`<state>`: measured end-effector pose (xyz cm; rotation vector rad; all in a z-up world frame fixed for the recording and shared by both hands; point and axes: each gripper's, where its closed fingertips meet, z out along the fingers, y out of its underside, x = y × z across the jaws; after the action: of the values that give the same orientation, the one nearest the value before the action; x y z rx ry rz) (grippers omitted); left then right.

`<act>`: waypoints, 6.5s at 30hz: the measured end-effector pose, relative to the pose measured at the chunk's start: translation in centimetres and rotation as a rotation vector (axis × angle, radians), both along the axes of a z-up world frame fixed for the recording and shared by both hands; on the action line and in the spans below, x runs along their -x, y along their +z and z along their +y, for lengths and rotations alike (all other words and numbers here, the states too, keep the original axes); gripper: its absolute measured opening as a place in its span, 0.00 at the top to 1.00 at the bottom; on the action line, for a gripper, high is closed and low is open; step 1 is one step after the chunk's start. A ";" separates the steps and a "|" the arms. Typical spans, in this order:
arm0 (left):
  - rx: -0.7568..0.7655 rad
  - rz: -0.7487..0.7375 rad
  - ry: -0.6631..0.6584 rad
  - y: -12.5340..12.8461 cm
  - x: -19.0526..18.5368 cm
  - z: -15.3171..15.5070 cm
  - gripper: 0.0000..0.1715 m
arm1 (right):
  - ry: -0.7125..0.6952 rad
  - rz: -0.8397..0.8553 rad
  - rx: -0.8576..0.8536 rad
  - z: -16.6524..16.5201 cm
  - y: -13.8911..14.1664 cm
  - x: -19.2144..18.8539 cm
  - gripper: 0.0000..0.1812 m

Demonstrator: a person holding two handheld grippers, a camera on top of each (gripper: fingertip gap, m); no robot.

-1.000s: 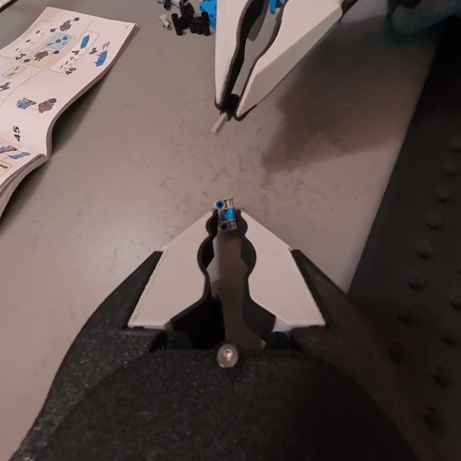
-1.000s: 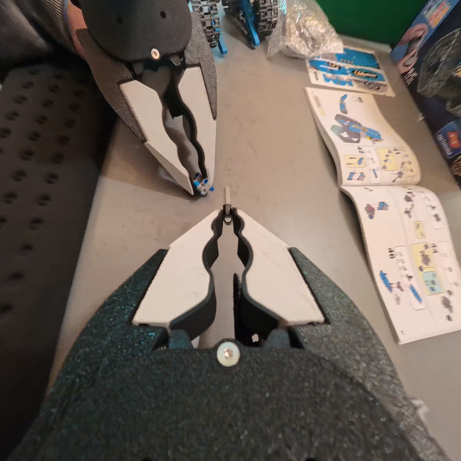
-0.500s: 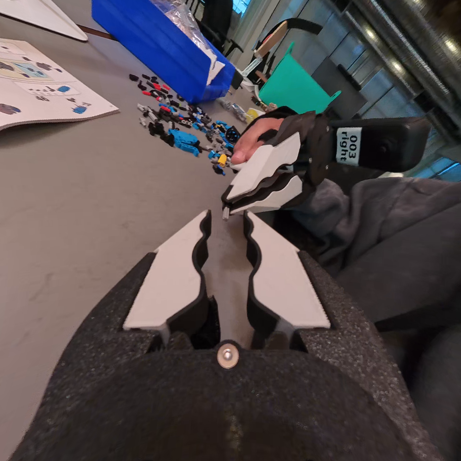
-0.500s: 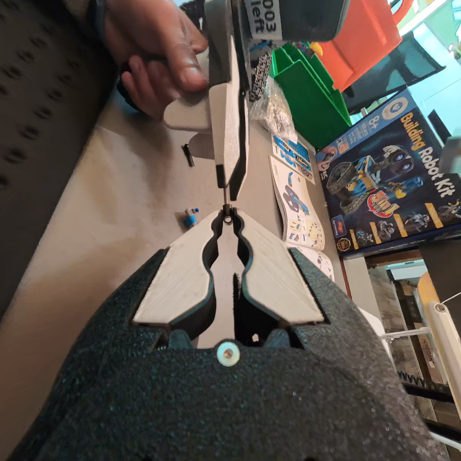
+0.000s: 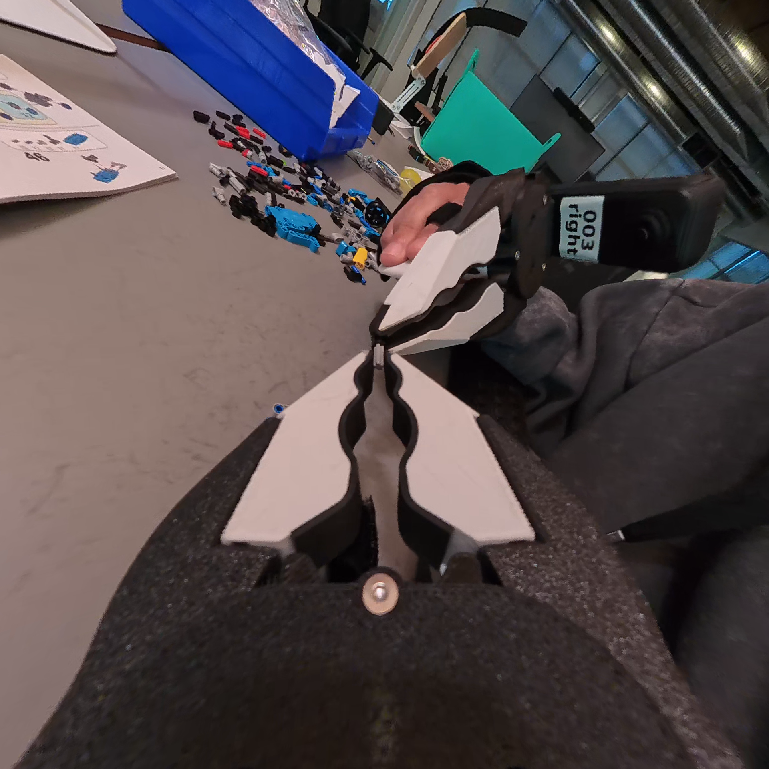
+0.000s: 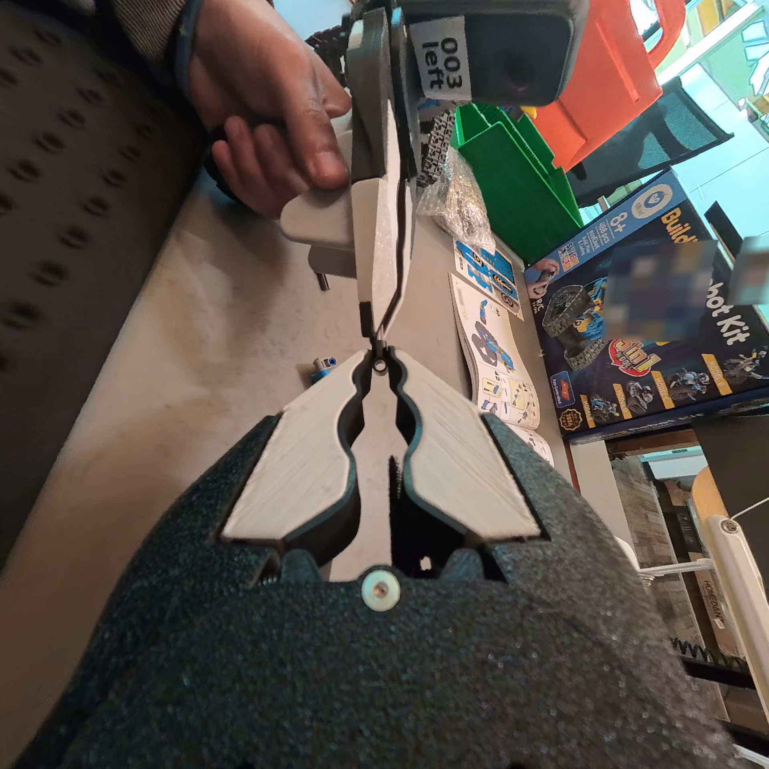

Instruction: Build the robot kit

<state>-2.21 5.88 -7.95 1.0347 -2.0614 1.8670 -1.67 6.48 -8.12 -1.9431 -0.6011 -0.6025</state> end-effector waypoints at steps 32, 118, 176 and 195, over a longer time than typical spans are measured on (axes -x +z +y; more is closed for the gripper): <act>-0.028 -0.210 -0.016 1.9 2.8 -0.4 0.99 | 0.172 0.451 -0.048 -0.8 2.0 2.8 0.96; 0.100 -0.181 0.339 3.2 -2.1 1.2 0.98 | -0.045 0.999 -0.230 1.9 2.3 -1.2 0.95; -0.173 -0.326 0.560 2.3 -3.8 2.2 0.96 | -0.109 1.312 -0.546 3.1 5.2 -3.2 0.98; -0.190 -0.315 0.381 1.1 -2.9 -0.8 0.96 | -1.210 0.795 0.074 -25.0 -5.0 -20.8 0.97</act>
<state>0.67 5.13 -6.83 1.3336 -2.3934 2.1649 19.11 -18.53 -13.15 -2.2449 1.1365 -0.4176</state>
